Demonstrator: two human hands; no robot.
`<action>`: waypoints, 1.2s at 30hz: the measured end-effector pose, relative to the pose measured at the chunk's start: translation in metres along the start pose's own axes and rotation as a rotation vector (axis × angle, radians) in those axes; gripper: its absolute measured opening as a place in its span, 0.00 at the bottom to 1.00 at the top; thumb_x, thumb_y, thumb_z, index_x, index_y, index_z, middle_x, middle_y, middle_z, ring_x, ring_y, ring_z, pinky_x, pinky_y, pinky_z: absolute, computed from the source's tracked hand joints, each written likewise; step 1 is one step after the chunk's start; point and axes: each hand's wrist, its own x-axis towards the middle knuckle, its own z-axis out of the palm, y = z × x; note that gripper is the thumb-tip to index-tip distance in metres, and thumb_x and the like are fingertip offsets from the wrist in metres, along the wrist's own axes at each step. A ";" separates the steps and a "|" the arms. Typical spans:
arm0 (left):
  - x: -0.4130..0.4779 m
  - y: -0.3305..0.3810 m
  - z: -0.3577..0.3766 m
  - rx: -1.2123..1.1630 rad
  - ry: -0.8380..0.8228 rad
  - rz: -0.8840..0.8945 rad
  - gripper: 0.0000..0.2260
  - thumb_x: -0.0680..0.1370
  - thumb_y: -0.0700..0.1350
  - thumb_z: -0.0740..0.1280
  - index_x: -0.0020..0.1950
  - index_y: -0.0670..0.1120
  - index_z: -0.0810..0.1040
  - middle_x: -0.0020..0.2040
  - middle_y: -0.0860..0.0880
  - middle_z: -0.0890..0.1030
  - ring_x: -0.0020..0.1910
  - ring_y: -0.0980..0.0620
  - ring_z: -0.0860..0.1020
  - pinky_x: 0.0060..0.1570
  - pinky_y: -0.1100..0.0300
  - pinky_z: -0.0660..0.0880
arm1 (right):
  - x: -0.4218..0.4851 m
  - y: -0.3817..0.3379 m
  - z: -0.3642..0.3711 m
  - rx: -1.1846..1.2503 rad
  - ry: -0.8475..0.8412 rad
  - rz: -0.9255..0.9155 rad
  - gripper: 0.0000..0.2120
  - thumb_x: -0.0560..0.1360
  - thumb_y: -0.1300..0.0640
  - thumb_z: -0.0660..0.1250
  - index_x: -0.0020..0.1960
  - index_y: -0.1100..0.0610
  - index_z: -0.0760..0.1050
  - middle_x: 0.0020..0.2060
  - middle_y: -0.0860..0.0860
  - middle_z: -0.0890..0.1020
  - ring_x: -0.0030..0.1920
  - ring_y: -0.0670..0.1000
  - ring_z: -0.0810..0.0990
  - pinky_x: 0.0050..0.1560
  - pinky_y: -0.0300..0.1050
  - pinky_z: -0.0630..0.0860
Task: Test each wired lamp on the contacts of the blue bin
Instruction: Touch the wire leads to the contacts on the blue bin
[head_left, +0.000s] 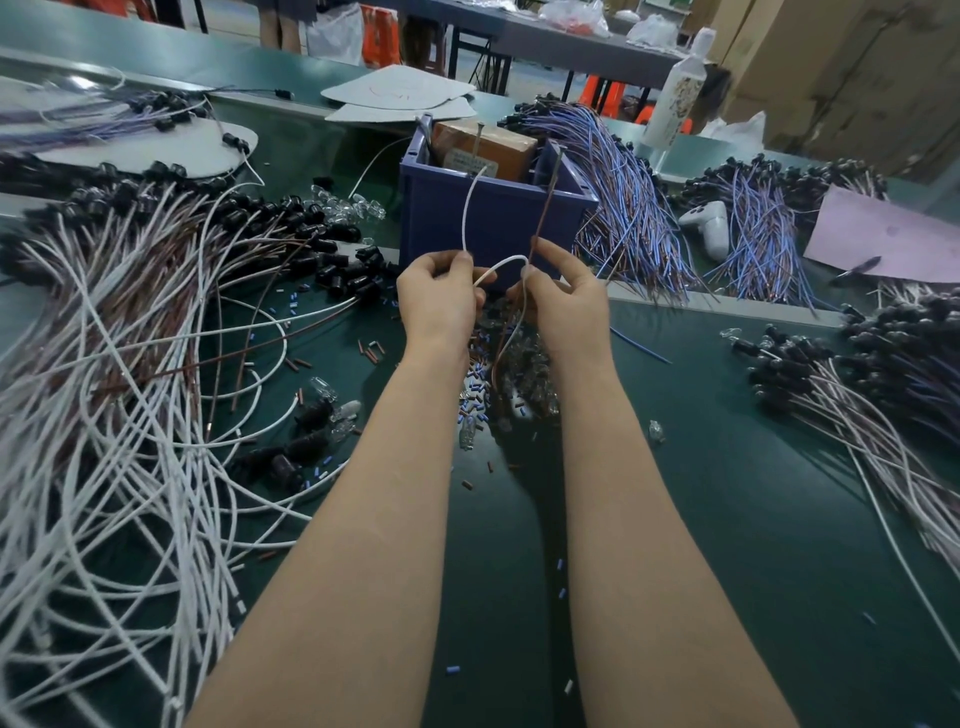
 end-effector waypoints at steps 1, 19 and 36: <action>0.000 0.000 0.000 -0.006 0.002 -0.002 0.06 0.81 0.40 0.61 0.44 0.45 0.73 0.33 0.49 0.79 0.22 0.60 0.68 0.27 0.67 0.67 | 0.000 0.000 0.000 0.002 -0.001 -0.002 0.15 0.77 0.63 0.63 0.63 0.57 0.74 0.32 0.50 0.80 0.38 0.48 0.79 0.51 0.48 0.78; 0.000 0.004 -0.001 -0.030 0.034 0.003 0.06 0.81 0.39 0.60 0.44 0.44 0.73 0.33 0.48 0.79 0.21 0.60 0.67 0.24 0.68 0.65 | 0.000 0.000 0.002 0.023 0.036 -0.029 0.19 0.76 0.64 0.62 0.66 0.55 0.72 0.32 0.51 0.80 0.36 0.48 0.77 0.41 0.44 0.75; -0.003 0.020 -0.002 0.097 0.105 0.249 0.06 0.77 0.37 0.62 0.51 0.44 0.76 0.26 0.53 0.75 0.25 0.60 0.73 0.35 0.62 0.70 | 0.001 -0.013 0.004 0.054 0.014 -0.060 0.18 0.77 0.64 0.61 0.66 0.56 0.72 0.30 0.48 0.79 0.35 0.45 0.78 0.43 0.41 0.78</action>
